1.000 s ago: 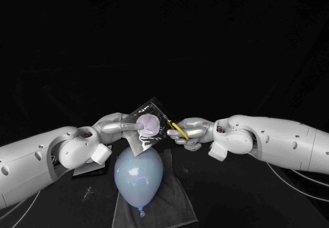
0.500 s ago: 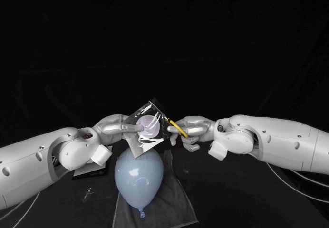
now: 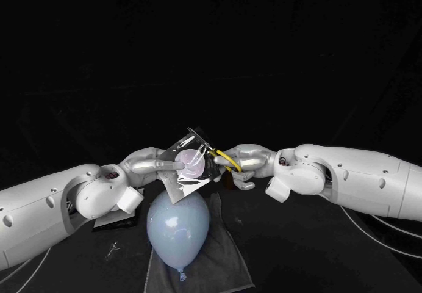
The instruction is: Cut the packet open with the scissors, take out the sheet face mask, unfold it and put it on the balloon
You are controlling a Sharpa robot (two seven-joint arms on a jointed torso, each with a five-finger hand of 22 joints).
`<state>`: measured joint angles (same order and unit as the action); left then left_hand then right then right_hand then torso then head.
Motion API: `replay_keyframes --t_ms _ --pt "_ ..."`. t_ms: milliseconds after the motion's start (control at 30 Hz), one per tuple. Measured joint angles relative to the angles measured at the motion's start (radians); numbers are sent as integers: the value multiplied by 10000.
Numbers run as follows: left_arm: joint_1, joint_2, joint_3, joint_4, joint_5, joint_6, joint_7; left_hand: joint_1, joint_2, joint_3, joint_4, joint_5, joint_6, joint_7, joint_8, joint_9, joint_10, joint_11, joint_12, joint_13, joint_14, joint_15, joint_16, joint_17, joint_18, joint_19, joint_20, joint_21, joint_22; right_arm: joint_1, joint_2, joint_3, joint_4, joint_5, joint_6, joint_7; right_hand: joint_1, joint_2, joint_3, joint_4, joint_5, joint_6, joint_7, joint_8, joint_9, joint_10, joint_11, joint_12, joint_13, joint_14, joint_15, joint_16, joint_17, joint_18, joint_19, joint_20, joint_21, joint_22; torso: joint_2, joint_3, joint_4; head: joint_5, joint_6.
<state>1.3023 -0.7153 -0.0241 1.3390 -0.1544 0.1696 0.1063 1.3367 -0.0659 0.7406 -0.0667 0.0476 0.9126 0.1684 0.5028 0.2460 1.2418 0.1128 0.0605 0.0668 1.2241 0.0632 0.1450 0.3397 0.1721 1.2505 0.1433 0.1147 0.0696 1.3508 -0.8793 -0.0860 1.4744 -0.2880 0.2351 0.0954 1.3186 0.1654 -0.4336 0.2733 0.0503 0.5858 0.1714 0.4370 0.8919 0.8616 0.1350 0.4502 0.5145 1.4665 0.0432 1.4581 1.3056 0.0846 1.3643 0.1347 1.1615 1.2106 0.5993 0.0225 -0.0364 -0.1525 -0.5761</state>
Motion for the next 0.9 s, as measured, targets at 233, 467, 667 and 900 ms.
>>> replay_keyframes --t_ms 233,467,667,900 --pt "0 0 0 -4 -2 3 -2 0 -1 0 0 -12 0 0 -11 0 -1 0 0 0 0 0 0 -1 -9 0 0 0 0 18 45 0 -1 0 -34 -2 0 0 -32 -32 0 342 27 3 24 353 -98 62 -138 0 0 0 -1 -1 35 35 87 102 2 -2 5 7 7" --pt "2 0 2 -3 -3 19 -2 -1 -2 0 0 -15 0 0 -15 0 -1 1 -1 0 -1 1 0 -5 -15 0 0 0 0 19 84 -6 -20 -1 -200 -8 394 402 -24 -230 0 2521 -764 1432 737 2186 -454 1821 563 0 -804 160 19 -5 570 -599 993 780 3 -5 6 3 13" --pt "-10 -1 -13 -5 -16 20 -25 -1 -2 0 0 -15 0 0 -19 1 -2 1 -1 0 -1 1 0 -5 -20 0 0 0 0 38 121 13 -79 -12 -435 47 580 1008 -18 -294 0 3613 -1553 3671 2296 2380 -637 5052 6144 18 -1245 566 38 -168 963 -1296 1923 976 2 -5 6 -5 16" --pt "-10 -4 -13 -14 -24 20 -42 -1 -3 0 0 -16 0 0 -51 2 -2 2 -2 0 -1 1 0 -7 -27 0 0 0 0 39 49 12 -164 -30 -787 116 631 1061 453 -43 0 3785 -1382 4037 2430 2412 -670 5052 6529 1 -1263 660 38 -242 951 -1424 2097 977 1 -10 6 -7 23"
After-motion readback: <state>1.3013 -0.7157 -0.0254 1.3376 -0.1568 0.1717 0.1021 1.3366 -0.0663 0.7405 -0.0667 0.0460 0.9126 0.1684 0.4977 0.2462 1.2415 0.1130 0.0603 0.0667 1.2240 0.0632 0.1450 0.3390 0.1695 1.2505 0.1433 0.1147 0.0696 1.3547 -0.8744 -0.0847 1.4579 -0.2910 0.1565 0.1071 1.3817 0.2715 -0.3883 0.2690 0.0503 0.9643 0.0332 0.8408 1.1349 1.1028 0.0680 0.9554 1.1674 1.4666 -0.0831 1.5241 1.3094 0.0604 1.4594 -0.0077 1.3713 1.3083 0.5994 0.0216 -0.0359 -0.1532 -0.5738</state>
